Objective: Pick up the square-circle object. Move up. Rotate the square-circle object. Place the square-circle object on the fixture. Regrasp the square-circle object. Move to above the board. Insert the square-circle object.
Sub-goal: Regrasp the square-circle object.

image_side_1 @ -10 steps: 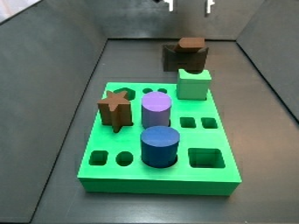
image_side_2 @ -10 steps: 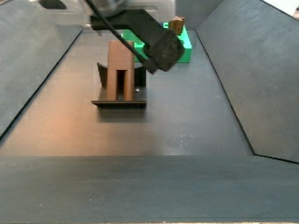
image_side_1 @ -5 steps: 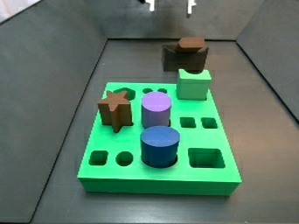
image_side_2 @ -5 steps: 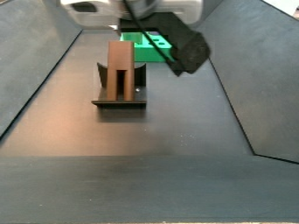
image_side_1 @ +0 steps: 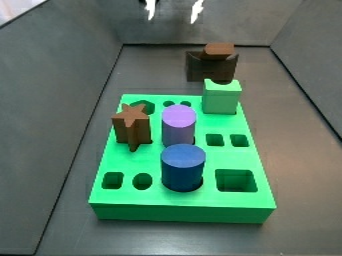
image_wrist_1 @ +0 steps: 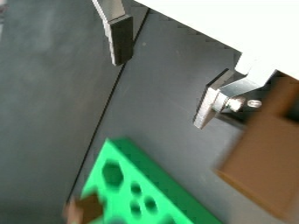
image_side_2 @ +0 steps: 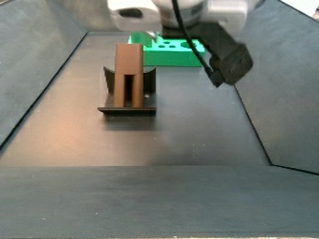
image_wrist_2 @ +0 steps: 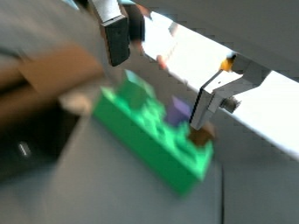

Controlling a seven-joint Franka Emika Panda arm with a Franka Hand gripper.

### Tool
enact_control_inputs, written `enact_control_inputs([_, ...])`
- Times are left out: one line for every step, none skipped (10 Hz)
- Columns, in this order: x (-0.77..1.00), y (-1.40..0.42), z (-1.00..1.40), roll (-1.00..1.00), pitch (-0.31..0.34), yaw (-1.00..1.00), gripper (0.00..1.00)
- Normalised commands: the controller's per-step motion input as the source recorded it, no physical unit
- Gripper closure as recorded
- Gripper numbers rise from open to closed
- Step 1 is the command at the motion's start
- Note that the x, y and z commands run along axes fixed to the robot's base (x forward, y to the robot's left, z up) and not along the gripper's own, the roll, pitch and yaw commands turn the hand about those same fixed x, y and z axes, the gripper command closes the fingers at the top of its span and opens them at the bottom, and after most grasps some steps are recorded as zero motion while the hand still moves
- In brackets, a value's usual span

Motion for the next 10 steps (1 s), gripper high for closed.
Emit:
enact_control_inputs([-0.11, -0.95, -0.47, 0.81, -0.048, -1.0, 0.0])
enact_control_inputs([-0.02, -0.82, -0.31, 0.8, -0.066, -1.0, 0.0])
enact_control_inputs([0.0, -0.52, -0.14, 0.79, -0.101, -1.0, 0.0])
enact_control_inputs([0.0, -0.29, -0.06, 0.78, -0.131, -1.0, 0.0])
enact_control_inputs([-0.01, -0.01, 0.0, 0.77, -0.167, -1.0, 0.0])
enact_control_inputs([-0.01, 0.02, 0.01, 0.76, -0.19, -1.0, 0.0])
enact_control_inputs([0.0, -0.03, 0.0, 0.75, -0.221, -1.0, 0.0])
enact_control_inputs([-0.01, -0.02, 0.0, 0.74, -0.243, -1.0, 0.0])
enact_control_inputs([-0.03, -0.01, 0.01, 0.73, -0.274, -1.0, 0.0])
enact_control_inputs([-0.04, -0.01, 0.01, 0.72, -0.289, -1.0, 0.0])
